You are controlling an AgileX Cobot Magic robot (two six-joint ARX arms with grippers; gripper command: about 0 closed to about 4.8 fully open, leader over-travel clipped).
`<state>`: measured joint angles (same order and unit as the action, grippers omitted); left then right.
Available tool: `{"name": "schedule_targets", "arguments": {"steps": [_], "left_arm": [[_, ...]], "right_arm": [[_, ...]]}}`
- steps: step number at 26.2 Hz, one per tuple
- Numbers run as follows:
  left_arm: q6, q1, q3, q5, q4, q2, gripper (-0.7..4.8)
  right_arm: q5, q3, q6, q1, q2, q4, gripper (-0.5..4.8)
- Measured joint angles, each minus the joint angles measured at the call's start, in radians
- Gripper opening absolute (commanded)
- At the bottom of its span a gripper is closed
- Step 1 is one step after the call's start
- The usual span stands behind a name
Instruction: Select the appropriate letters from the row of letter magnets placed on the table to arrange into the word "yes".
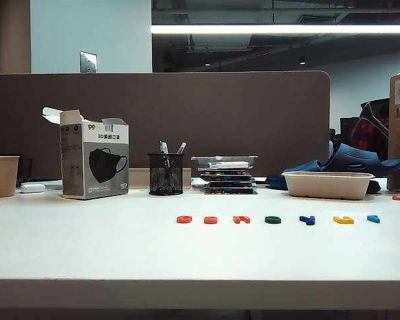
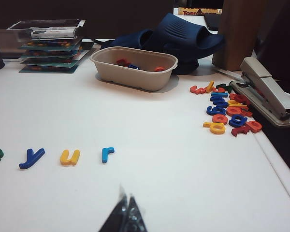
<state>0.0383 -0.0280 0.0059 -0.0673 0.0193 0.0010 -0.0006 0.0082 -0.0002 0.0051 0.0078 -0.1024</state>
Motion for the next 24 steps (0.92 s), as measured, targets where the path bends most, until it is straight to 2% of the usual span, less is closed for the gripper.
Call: {"name": "schedule_targets", "arguments": {"steps": [12,19,24], "left_arm": [[0.002,0.0,0.002,0.0,-0.031,0.0,-0.05],[0.106,0.0,0.045,-0.012,-0.043,0.0,-0.05],[0.116,0.0,0.132,-0.073,-0.001,0.0,-0.05]], "right_arm": [[0.0,0.0,0.0,0.0,0.0,0.0,0.0],[0.0,0.0,0.0,0.0,0.0,0.0,0.0],[0.0,0.0,0.0,0.0,0.0,0.0,0.0]]}}
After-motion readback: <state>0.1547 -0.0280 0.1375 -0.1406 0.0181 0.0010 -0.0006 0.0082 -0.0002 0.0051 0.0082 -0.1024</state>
